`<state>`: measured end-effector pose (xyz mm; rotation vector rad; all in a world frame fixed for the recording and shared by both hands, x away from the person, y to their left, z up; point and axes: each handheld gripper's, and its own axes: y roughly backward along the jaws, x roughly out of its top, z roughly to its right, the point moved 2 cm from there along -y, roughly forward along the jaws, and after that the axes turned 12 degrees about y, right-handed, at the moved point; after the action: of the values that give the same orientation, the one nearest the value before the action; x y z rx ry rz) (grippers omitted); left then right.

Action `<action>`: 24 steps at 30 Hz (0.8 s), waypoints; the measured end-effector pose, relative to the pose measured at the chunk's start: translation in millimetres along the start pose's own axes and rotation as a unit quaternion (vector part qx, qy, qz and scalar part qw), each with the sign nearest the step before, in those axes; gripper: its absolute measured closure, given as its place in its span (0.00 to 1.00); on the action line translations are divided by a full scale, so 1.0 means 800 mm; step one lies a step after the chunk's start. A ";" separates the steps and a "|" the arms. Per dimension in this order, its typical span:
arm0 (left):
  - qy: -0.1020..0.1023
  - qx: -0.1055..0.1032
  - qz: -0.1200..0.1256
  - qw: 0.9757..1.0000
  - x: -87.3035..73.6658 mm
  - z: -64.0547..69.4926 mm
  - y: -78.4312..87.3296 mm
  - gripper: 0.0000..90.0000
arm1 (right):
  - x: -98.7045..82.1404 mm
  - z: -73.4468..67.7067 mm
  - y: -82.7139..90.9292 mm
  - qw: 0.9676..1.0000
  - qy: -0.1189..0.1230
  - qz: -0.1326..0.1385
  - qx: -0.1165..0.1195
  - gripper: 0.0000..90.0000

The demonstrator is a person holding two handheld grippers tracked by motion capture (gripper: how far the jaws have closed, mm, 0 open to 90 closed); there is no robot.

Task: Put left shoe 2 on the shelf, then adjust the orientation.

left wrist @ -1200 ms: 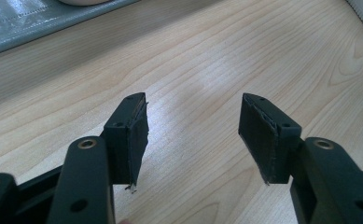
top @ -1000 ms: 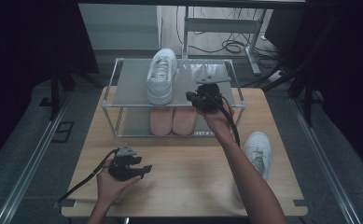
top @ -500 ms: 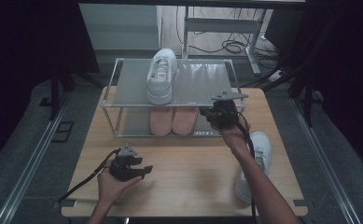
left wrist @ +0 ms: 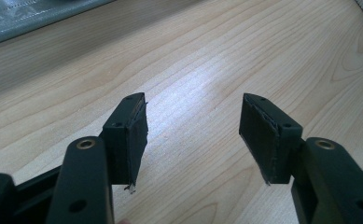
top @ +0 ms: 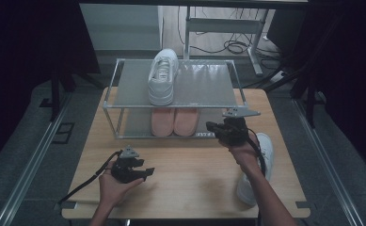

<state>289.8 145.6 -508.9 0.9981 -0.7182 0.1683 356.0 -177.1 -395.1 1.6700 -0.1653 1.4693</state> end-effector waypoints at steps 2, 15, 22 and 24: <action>0.000 0.000 0.000 1.000 0.000 0.000 0.001 0.47 | -0.010 -0.005 0.000 1.000 0.002 -0.005 0.002 1.00; 0.000 0.001 -0.002 1.000 -0.001 0.001 0.000 0.47 | -0.042 -0.025 0.020 1.000 0.011 -0.015 0.020 1.00; 0.000 0.002 -0.005 1.000 -0.001 0.001 -0.002 0.47 | -0.059 -0.025 0.024 0.999 0.012 -0.026 0.019 1.00; -0.002 0.002 -0.005 1.000 -0.001 0.001 -0.002 0.47 | -0.063 -0.026 0.028 0.999 0.014 -0.030 0.018 1.00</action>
<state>289.5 144.6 -510.5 1.0052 -0.7160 0.1598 312.2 -198.3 -428.6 1.6679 -0.0741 1.4585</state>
